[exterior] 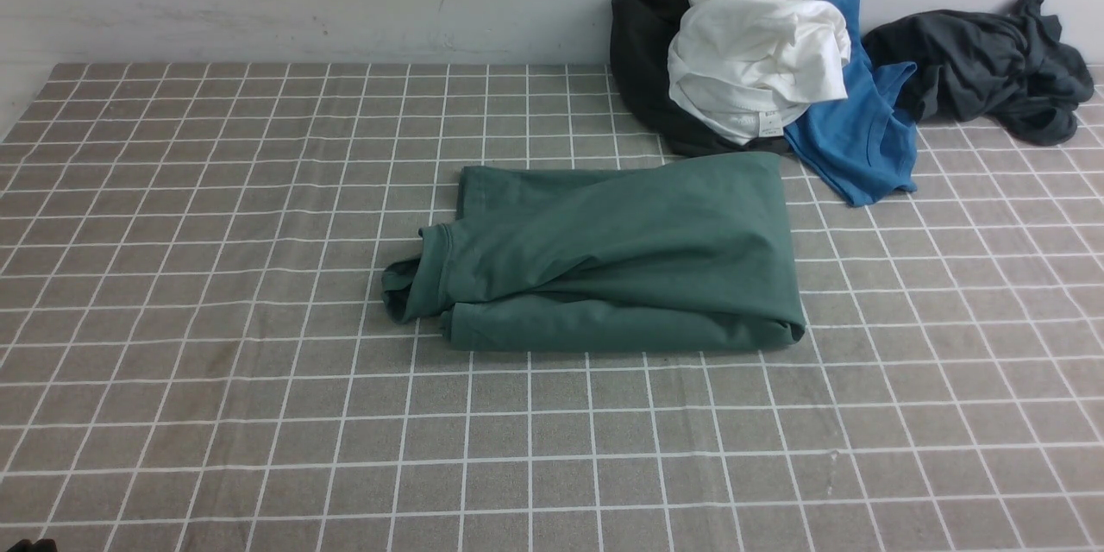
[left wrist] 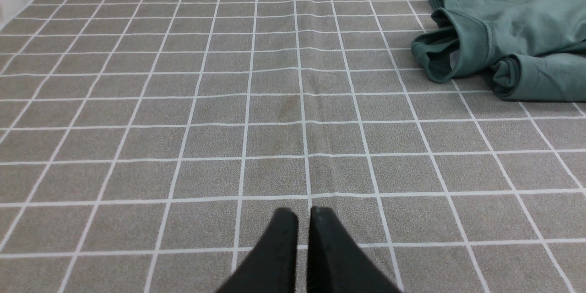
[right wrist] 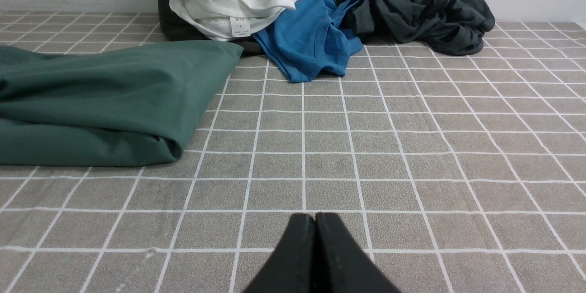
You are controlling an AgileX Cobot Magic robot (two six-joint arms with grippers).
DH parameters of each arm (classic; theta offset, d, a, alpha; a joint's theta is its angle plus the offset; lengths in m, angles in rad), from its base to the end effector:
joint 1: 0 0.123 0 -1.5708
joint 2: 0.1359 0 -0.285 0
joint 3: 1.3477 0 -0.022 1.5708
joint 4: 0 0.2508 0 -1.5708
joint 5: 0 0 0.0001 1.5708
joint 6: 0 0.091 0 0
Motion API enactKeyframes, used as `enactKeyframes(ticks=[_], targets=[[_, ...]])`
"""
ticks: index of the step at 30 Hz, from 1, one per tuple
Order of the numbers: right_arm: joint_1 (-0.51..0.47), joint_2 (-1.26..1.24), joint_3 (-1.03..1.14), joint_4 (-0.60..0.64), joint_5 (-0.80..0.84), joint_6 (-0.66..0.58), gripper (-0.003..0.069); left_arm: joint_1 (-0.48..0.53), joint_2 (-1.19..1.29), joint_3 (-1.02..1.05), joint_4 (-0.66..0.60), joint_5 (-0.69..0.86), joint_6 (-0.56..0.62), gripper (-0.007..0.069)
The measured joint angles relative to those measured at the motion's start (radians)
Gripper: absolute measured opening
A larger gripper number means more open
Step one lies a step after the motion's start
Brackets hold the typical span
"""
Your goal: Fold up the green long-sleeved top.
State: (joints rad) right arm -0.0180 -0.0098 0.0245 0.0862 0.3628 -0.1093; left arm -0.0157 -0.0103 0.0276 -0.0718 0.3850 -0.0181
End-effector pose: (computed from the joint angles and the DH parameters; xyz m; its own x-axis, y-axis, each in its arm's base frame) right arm 0.0530 0.0018 0.1729 -0.2846 -0.0236 -0.9584 -0.0195 0.9996 -0.0188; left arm 0.0523 -0.0033 0.1700 -0.3114 -0.0797 -0.9469 0.0150 0.9959 -0.0887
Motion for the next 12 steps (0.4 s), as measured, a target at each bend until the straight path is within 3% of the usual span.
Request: enactKeyframes(ticks=[12], targets=[[0.000,0.000,0.000,0.000,0.000,0.000,-0.0010,0.000,0.000,0.000,0.000,-0.001,0.000,0.0015]])
